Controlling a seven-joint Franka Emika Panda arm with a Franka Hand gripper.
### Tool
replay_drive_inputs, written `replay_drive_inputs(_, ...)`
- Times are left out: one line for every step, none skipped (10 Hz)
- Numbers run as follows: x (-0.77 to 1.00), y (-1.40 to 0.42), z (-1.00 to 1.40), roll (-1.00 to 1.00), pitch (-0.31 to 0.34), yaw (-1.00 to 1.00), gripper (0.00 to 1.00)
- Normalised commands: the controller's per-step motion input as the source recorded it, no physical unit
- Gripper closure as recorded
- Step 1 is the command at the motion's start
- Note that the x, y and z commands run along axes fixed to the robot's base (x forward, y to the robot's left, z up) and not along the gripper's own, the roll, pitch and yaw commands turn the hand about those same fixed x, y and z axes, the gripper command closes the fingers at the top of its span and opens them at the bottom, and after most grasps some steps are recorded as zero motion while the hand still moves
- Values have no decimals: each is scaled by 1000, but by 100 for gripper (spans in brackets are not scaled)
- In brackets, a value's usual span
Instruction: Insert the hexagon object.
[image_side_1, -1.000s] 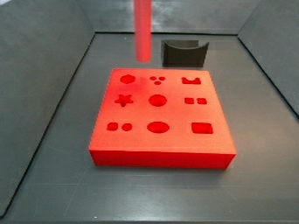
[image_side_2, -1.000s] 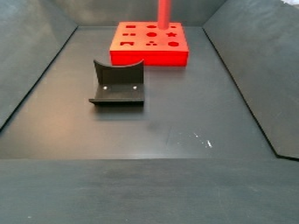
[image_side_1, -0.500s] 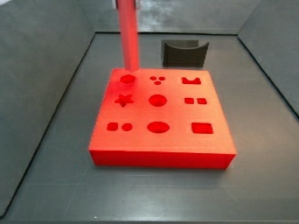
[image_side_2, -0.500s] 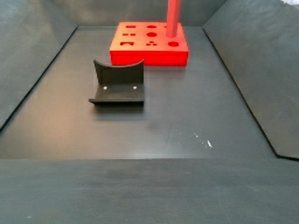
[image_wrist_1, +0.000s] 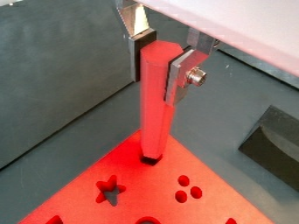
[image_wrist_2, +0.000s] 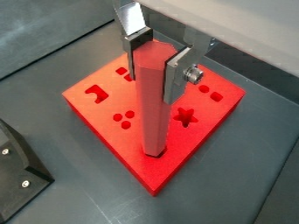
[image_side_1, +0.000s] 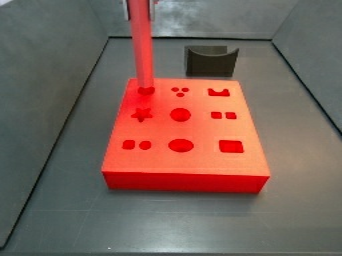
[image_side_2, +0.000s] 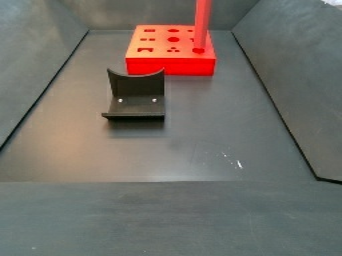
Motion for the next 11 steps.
replay_drive_inputs(0,-131,-163,-16,-86,23,100)
replay_drive_inputs(49,0,-171,-19,-76,0,100)
replay_drive_inputs(0,0,-151,0,-59,0,100)
replay_drive_inputs(0,0,-154,0,-36,0,100)
replay_drive_inputs(0,0,-154,0,-41,0,100)
replay_drive_inputs(0,0,-140,-6,-53,0,100)
replay_drive_inputs(151,0,-151,0,-51,0,100)
replay_drive_inputs(151,0,-166,0,-43,0,100)
replay_drive_inputs(117,3,-163,0,-26,0,100)
replay_drive_inputs(29,17,-166,0,-10,0,100)
replay_drive_inputs(0,14,-177,0,-1,0,100)
